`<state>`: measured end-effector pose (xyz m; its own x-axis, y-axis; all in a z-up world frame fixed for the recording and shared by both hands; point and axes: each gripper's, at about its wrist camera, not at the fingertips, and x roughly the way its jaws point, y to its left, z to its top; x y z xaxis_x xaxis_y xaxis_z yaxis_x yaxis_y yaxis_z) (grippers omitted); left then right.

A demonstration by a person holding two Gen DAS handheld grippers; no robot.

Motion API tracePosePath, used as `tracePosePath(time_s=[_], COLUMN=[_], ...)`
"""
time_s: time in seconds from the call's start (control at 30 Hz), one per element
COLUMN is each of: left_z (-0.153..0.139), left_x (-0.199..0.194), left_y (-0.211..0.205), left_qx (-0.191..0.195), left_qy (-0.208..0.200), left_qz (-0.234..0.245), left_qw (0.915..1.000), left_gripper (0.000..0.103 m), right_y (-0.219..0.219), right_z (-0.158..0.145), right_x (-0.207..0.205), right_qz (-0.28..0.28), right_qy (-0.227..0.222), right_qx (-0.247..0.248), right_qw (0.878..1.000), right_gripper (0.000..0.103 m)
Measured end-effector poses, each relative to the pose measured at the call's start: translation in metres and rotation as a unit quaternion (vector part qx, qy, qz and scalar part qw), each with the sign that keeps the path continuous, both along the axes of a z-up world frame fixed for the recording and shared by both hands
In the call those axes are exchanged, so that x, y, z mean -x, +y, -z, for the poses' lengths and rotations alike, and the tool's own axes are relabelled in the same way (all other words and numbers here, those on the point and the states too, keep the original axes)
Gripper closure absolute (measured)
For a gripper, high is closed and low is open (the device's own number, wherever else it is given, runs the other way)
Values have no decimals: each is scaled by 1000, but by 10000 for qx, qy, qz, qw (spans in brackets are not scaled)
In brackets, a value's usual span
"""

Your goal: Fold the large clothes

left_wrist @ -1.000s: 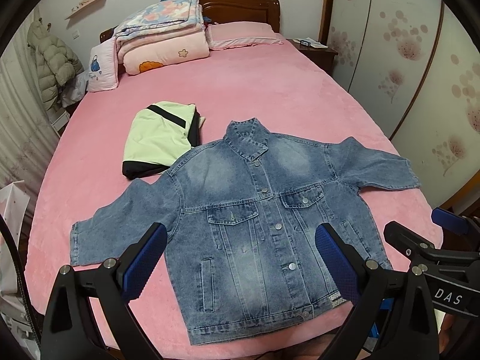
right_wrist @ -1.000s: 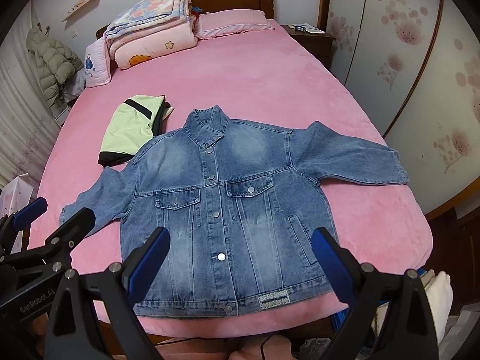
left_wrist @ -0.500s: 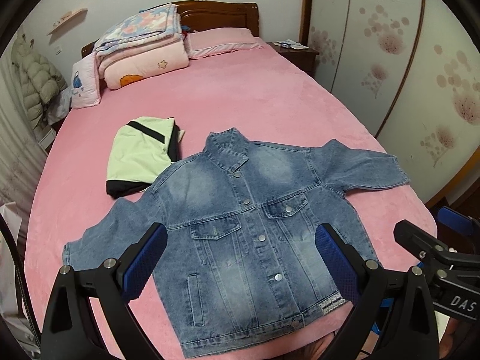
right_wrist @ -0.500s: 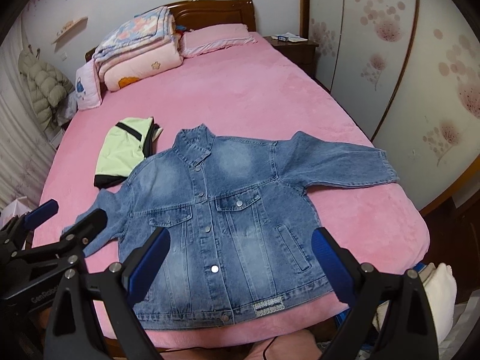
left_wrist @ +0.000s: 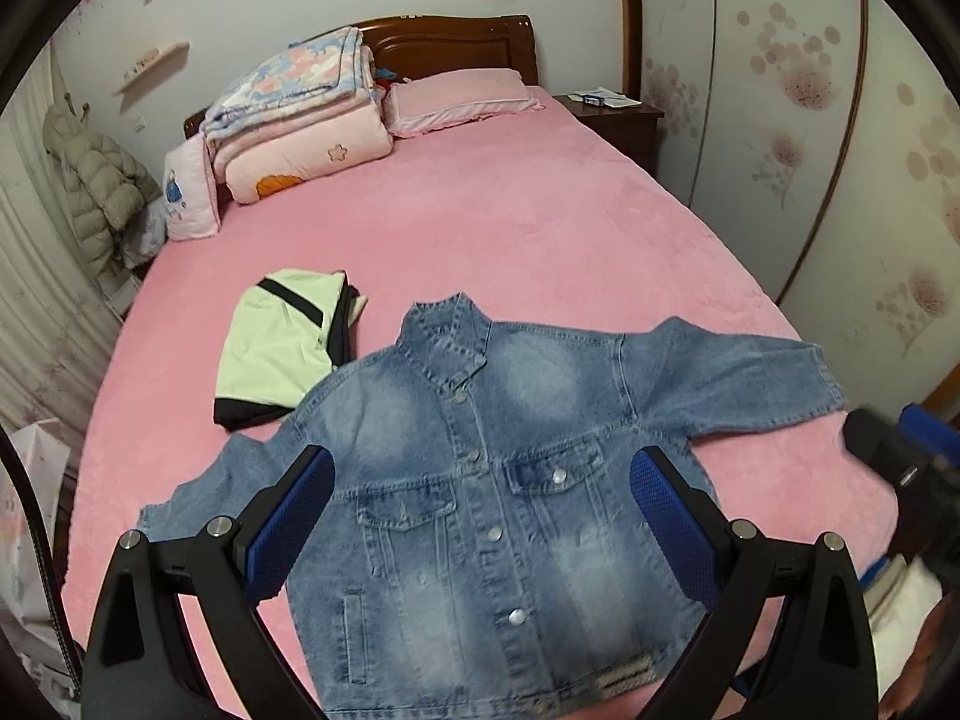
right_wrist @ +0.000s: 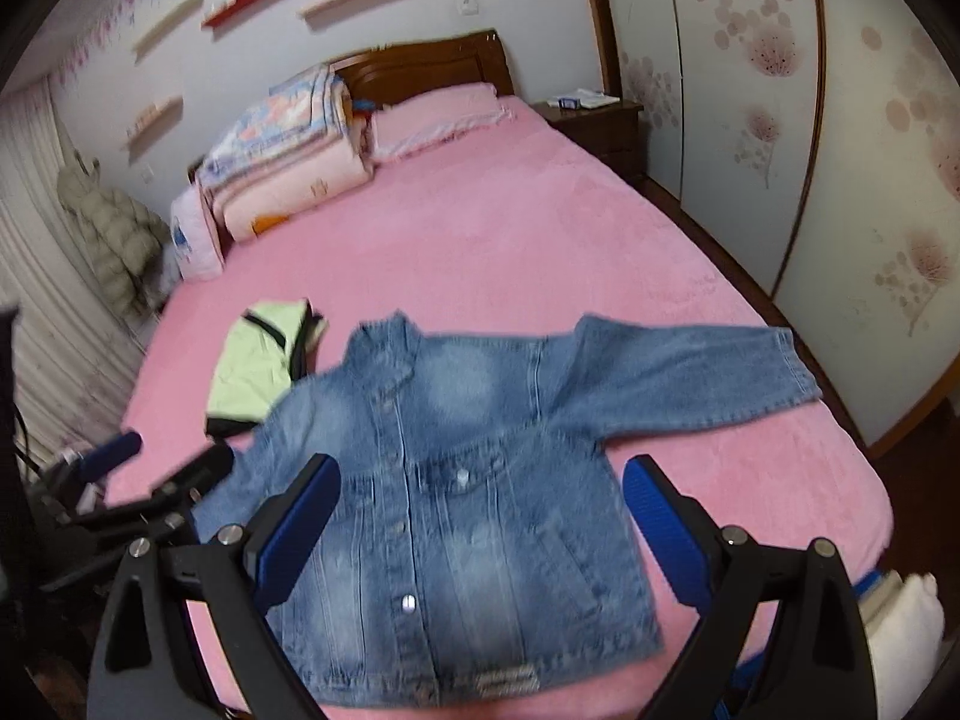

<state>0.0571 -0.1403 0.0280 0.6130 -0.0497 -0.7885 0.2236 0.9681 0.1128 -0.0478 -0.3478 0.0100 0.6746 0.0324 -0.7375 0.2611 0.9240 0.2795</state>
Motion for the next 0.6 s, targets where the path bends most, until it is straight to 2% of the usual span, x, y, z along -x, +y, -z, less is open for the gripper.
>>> tracePosePath(time_s=[0.17, 0.3, 0.43, 0.6], left_z=[-10, -12, 6, 37], left_x=[-18, -37, -58, -81], left_y=[-53, -92, -133, -187], left_qx=[100, 354, 543, 425], left_qy=[-68, -34, 219, 484], left_qz=[-28, -158, -279, -102], left_qw=[9999, 9992, 9979, 9979], left_gripper=[5, 5, 5, 5], right_y=[-66, -113, -153, -217], right_z=[-6, -2, 22, 71], right_x=[-7, -8, -19, -31], right_qz=[35, 292, 369, 548], right_qy=[-733, -1128, -797, -227], right_qx=[-434, -223, -66, -309], right_qw=[9964, 9929, 9961, 9978], right_gripper=[7, 7, 7, 7])
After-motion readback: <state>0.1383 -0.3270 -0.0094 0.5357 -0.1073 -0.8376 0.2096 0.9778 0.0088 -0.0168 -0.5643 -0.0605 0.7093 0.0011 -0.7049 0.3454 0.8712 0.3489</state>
